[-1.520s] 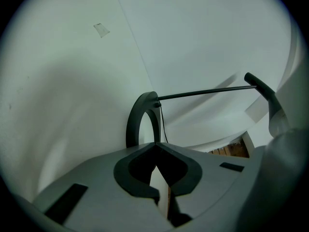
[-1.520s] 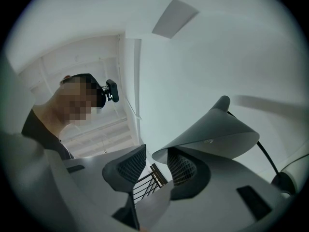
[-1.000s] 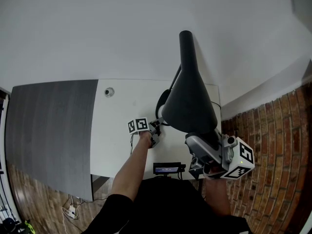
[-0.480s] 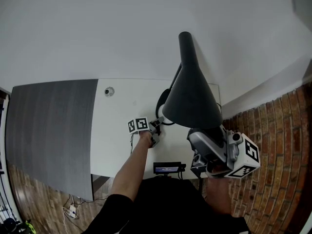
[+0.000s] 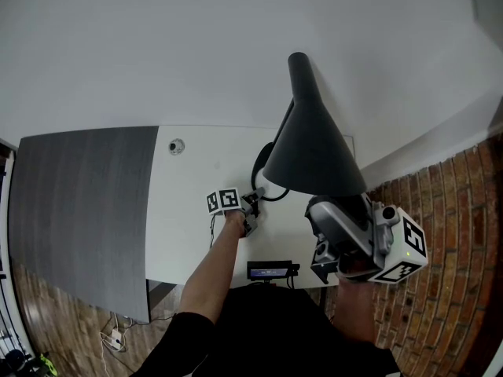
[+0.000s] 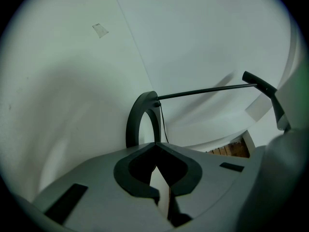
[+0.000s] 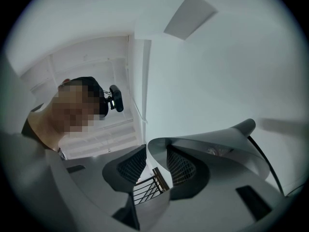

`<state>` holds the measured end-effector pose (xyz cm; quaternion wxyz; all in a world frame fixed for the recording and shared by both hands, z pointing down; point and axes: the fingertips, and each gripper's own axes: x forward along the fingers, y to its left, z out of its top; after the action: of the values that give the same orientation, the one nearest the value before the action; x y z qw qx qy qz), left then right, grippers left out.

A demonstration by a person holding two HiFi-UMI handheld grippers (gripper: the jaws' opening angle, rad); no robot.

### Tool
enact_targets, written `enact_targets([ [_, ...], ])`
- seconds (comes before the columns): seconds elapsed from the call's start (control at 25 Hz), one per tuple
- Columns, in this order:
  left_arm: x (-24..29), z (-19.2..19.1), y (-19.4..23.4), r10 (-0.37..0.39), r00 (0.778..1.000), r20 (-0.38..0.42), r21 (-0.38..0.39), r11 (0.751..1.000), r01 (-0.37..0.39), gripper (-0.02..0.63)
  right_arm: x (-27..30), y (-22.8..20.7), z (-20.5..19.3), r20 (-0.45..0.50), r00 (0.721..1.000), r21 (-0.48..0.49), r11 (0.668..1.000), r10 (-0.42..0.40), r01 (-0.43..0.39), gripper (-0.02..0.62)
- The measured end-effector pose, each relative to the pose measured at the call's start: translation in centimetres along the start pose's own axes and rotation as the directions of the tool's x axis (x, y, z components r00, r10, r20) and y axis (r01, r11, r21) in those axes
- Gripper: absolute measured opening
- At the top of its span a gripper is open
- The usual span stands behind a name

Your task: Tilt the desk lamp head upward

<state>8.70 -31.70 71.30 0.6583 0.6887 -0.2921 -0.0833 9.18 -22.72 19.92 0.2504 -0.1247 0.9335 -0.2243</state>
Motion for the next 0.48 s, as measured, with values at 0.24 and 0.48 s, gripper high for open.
enact_targets([
  [0.24,0.11,-0.22,-0.13,0.008,1.000,-0.013,0.016,1.000,-0.008,0.011,0.69,-0.10,0.62,0.004,1.000,-0.004,1.000,-0.001,0.001,0.140],
  [0.48,0.31,-0.43,-0.15,0.015,0.999,-0.030,0.017,1.000,-0.014,0.011,0.40,-0.07,0.67,0.012,1.000,0.006,1.000,0.005,-0.006,0.140],
])
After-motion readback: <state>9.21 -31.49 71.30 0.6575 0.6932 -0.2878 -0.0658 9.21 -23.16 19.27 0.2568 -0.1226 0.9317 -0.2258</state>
